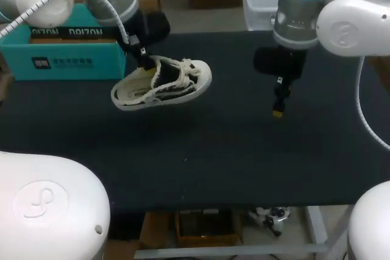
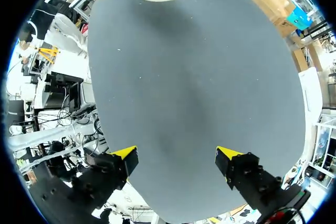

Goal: Open the shoe tongue, take the insole out of the shoe, put the insole back into the shoe, and pack the shoe into the shoebox

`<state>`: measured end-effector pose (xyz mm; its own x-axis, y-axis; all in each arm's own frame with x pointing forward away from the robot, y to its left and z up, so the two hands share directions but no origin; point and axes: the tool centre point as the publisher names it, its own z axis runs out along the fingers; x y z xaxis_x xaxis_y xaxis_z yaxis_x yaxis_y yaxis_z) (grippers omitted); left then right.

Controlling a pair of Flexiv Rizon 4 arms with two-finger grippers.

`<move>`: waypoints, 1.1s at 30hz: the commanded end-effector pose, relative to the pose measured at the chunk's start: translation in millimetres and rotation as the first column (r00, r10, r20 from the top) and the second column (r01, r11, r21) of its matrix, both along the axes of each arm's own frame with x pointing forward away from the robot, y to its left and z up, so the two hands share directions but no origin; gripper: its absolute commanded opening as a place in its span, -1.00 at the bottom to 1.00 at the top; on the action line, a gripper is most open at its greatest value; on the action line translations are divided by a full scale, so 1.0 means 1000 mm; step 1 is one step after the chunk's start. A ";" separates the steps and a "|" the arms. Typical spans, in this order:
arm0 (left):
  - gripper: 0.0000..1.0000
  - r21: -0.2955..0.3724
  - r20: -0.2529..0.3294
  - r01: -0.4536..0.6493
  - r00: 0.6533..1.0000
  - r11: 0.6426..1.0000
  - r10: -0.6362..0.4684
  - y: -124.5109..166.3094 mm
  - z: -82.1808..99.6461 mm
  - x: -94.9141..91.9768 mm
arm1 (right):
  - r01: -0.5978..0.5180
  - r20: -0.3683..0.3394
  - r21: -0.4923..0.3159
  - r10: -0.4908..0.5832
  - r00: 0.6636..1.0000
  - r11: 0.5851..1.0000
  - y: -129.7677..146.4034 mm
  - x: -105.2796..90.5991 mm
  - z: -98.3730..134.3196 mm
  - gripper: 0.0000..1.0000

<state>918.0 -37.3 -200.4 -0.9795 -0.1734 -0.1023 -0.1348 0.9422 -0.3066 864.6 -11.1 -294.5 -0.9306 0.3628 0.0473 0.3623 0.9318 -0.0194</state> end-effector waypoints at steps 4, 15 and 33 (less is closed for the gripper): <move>-1.00 -0.075 0.011 0.031 0.999 0.997 -0.030 0.056 0.043 0.009 | 0.000 -0.002 -0.003 0.000 1.000 1.000 0.000 0.000 0.001 1.00; -1.00 -0.072 0.029 0.039 0.999 0.997 -0.037 0.103 0.061 0.035 | 0.000 -0.002 -0.003 0.000 1.000 1.000 0.000 0.000 0.001 1.00; -1.00 -0.057 0.057 0.077 0.996 0.995 -0.074 0.192 0.090 0.137 | 0.000 -0.002 -0.003 0.000 1.000 1.000 0.000 0.000 0.001 1.00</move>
